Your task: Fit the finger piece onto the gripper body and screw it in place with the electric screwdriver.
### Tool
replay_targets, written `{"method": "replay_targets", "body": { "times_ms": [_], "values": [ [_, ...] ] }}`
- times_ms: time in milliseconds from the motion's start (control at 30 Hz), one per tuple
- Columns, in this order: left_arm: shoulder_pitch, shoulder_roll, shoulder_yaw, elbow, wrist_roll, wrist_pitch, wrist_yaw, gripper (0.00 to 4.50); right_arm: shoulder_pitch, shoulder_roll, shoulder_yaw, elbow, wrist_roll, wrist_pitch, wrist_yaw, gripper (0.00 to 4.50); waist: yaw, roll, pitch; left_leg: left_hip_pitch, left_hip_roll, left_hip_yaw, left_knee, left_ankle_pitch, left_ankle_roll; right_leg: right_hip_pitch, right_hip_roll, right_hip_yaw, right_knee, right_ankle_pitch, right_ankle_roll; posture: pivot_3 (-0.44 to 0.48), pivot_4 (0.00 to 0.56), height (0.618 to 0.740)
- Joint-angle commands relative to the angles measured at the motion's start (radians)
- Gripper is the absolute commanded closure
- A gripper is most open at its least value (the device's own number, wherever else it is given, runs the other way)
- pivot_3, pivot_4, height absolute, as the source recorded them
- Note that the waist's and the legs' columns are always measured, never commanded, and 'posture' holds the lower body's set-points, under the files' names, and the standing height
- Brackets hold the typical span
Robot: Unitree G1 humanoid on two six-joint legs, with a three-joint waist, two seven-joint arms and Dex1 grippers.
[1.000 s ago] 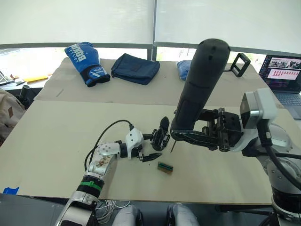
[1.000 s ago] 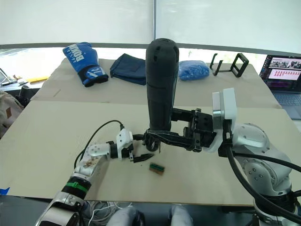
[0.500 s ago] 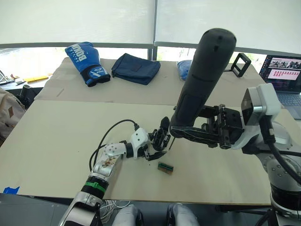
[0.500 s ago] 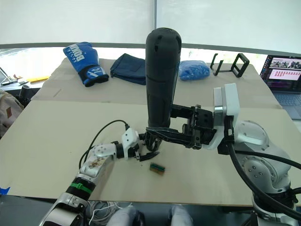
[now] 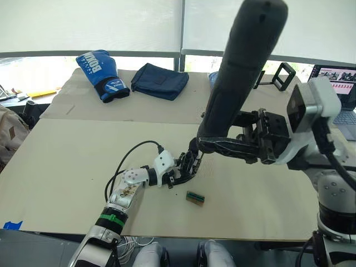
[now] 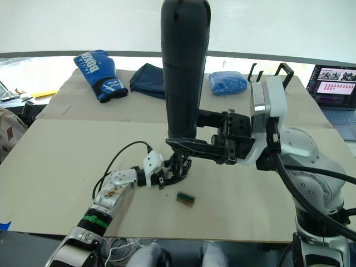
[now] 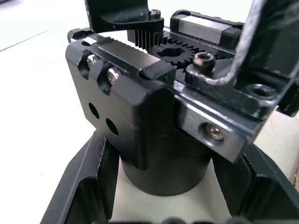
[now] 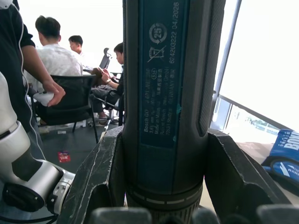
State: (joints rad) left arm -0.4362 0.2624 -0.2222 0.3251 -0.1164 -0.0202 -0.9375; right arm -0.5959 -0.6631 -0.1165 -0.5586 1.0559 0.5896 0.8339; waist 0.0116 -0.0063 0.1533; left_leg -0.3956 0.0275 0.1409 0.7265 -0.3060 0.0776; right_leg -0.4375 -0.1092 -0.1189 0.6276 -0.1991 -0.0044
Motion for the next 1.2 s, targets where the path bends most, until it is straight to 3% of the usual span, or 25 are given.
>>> {"method": "replay_targets", "body": {
  "times_ms": [33,400,700,1200],
  "values": [
    [-0.003,0.004,-0.014,0.011,0.010,0.007,-0.006,2.18,-0.077,0.028,-0.010,0.012,0.042,0.001,-0.020,2.56,0.000,0.000,0.000,0.000,0.000,0.000,0.000,0.000,0.000,0.000,0.000,0.000,0.000,0.000,0.000,0.000,0.150,0.740],
    [-0.004,0.008,-0.020,0.003,0.005,0.021,-0.023,2.18,-0.196,0.117,0.081,0.123,-0.083,-0.029,0.027,2.56,-0.001,0.000,0.000,0.000,0.000,0.001,0.000,0.000,0.000,0.000,0.001,0.000,0.000,0.000,0.000,0.000,0.150,0.740],
    [0.012,0.007,-0.019,-0.017,-0.001,0.042,-0.019,2.18,-0.191,0.165,0.152,0.184,-0.266,-0.119,0.110,2.56,-0.002,0.000,0.000,0.000,0.000,0.001,0.000,0.000,0.000,0.000,0.001,-0.001,0.000,0.000,0.000,0.000,0.150,0.740],
    [0.027,0.013,-0.022,-0.043,-0.004,0.071,-0.023,2.18,-0.155,0.204,0.178,0.196,-0.348,-0.129,0.148,2.56,-0.003,0.000,0.000,0.000,0.000,0.002,0.000,0.000,-0.001,0.000,0.002,-0.001,0.000,0.000,0.000,0.000,0.150,0.740]
  ]
}}
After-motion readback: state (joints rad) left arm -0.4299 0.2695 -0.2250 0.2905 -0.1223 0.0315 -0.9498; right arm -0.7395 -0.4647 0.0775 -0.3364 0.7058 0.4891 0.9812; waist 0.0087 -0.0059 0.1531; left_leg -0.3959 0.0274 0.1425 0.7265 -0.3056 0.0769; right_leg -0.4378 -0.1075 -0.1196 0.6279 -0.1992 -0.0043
